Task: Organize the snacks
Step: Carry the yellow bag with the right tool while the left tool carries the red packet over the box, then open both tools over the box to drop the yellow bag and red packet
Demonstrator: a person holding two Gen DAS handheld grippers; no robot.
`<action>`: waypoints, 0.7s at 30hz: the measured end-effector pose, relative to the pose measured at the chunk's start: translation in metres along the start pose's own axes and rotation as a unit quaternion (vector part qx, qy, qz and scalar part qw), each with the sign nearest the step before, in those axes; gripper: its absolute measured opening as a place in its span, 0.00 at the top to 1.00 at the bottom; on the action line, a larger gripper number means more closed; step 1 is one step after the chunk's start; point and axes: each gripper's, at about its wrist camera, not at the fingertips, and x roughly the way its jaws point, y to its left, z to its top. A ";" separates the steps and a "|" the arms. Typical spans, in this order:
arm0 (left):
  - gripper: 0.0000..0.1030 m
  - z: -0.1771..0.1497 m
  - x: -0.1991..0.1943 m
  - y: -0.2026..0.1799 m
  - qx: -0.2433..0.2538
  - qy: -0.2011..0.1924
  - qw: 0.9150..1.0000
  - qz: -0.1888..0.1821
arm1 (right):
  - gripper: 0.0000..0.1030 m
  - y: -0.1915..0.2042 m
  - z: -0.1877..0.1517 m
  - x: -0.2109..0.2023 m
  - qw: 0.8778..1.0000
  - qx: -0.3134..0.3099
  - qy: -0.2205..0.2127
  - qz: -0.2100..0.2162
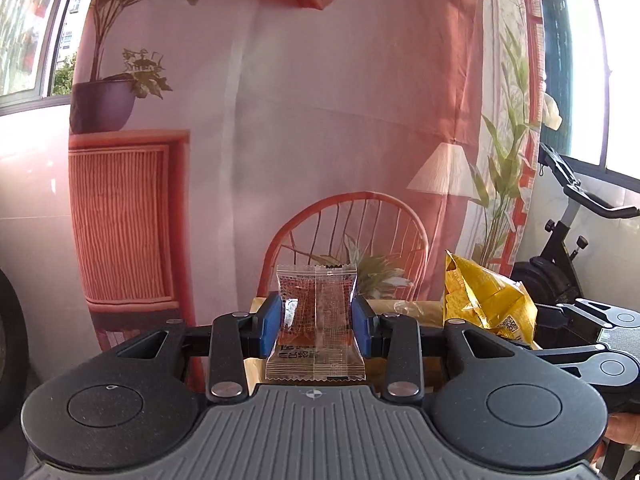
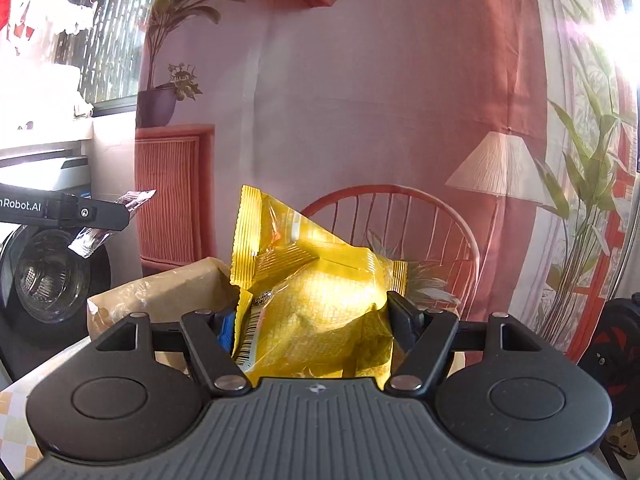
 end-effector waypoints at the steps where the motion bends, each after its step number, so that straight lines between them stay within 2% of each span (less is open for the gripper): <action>1: 0.61 -0.002 0.009 -0.002 0.002 0.007 1.000 -0.003 | 0.30 -0.003 -0.003 0.006 1.000 0.005 0.011 -0.006; 3: 0.60 -0.007 0.025 -0.006 0.007 0.021 1.000 -0.005 | 0.27 -0.009 -0.010 0.016 0.999 0.010 0.030 -0.009; 7: 0.41 -0.014 0.048 -0.004 0.004 0.057 0.998 -0.005 | 0.23 -0.015 -0.019 0.026 0.998 0.016 0.055 -0.018; 8: 0.39 -0.015 0.049 -0.003 0.001 0.059 0.998 0.000 | 0.21 -0.018 -0.019 0.025 0.998 0.025 0.055 -0.018; 12: 0.39 -0.018 0.038 0.002 0.015 0.064 0.998 0.001 | 0.18 -0.021 -0.014 0.008 0.998 0.037 0.044 -0.007; 21: 0.39 -0.027 -0.032 0.027 0.015 0.066 0.998 0.005 | 0.19 -0.005 -0.013 -0.048 0.997 0.063 0.011 0.039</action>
